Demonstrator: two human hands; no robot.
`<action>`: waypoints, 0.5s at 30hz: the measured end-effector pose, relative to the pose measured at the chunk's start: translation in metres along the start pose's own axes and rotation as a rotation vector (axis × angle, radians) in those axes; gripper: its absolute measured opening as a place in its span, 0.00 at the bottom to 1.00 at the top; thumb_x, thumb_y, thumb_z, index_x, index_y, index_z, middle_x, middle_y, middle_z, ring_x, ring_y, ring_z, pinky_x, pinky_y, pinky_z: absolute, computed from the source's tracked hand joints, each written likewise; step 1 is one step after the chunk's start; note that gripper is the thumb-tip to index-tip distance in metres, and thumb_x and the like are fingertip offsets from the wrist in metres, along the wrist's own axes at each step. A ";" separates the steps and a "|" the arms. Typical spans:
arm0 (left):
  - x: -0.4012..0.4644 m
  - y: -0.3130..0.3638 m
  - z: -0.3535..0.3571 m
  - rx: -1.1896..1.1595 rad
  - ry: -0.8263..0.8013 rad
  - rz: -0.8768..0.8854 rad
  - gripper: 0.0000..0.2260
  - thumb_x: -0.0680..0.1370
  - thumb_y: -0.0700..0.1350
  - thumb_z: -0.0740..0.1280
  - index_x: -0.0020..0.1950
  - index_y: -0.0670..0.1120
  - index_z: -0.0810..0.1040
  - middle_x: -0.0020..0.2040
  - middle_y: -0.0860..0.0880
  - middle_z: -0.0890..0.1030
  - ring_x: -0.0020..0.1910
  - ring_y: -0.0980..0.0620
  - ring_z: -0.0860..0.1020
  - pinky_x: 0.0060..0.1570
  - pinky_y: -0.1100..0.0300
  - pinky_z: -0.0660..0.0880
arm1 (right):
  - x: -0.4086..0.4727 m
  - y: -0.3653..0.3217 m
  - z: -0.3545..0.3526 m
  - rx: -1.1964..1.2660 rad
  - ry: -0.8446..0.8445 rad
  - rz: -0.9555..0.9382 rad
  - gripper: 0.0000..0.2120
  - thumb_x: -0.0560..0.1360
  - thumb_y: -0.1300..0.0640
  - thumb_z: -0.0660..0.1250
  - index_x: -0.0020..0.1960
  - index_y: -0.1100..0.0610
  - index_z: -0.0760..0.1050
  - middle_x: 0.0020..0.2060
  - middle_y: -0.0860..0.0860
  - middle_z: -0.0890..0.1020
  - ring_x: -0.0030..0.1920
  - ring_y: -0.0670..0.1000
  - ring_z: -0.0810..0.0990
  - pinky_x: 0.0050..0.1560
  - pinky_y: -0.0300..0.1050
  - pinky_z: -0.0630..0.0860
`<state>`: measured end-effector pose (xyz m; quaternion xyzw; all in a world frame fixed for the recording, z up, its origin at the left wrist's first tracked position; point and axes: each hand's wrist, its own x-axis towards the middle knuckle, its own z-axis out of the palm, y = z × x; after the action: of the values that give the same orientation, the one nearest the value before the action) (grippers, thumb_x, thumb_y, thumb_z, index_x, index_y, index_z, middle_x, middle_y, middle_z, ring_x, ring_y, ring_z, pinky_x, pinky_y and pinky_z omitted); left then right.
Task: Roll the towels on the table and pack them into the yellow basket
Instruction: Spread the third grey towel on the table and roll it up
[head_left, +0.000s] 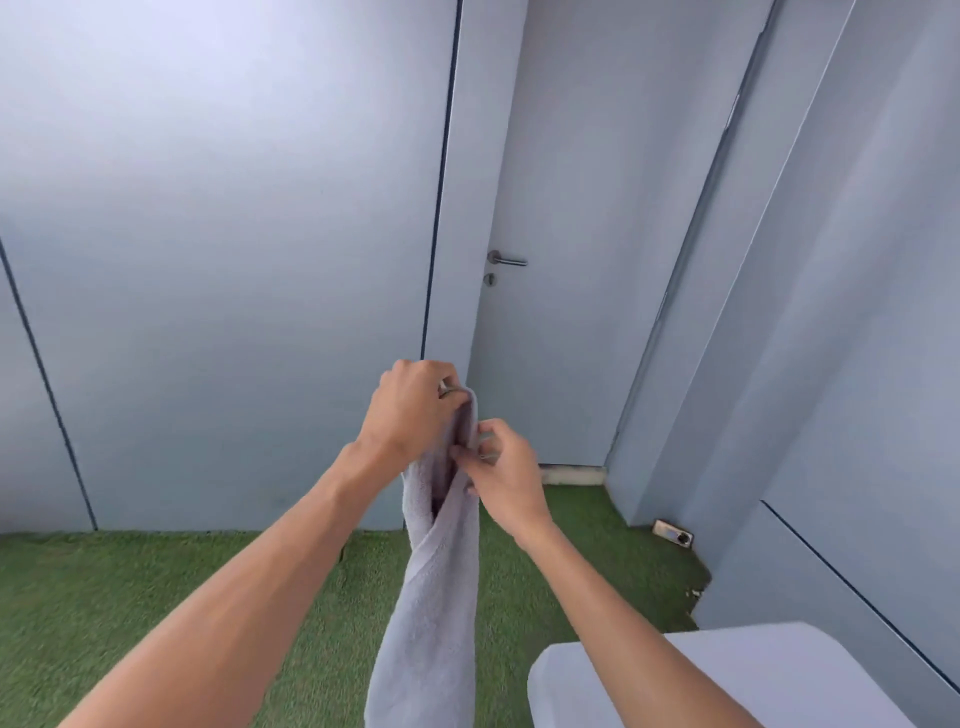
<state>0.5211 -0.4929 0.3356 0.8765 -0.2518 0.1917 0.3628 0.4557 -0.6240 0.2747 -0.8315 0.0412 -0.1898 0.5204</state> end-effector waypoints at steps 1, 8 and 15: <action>0.012 -0.003 0.002 -0.013 0.005 0.003 0.04 0.74 0.49 0.70 0.39 0.51 0.80 0.31 0.49 0.76 0.37 0.42 0.74 0.41 0.51 0.76 | 0.010 0.004 0.001 -0.026 0.077 -0.053 0.05 0.75 0.56 0.67 0.42 0.55 0.73 0.32 0.53 0.78 0.31 0.51 0.76 0.34 0.52 0.77; 0.100 -0.060 0.000 -0.073 0.088 -0.029 0.06 0.75 0.49 0.69 0.40 0.49 0.80 0.37 0.46 0.80 0.41 0.40 0.77 0.43 0.51 0.76 | 0.087 0.038 -0.008 -0.263 0.190 0.038 0.06 0.76 0.63 0.65 0.44 0.55 0.78 0.33 0.49 0.82 0.34 0.51 0.82 0.38 0.53 0.81; 0.172 -0.100 0.012 -0.050 -0.151 0.054 0.05 0.72 0.51 0.70 0.38 0.51 0.80 0.37 0.49 0.78 0.43 0.43 0.77 0.44 0.53 0.76 | 0.152 0.006 0.071 0.079 0.035 0.059 0.10 0.77 0.50 0.67 0.44 0.56 0.75 0.35 0.51 0.79 0.36 0.46 0.77 0.35 0.38 0.71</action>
<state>0.7187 -0.4929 0.3629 0.8720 -0.3067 0.1286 0.3593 0.6221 -0.6065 0.2833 -0.8054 0.0670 -0.1902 0.5574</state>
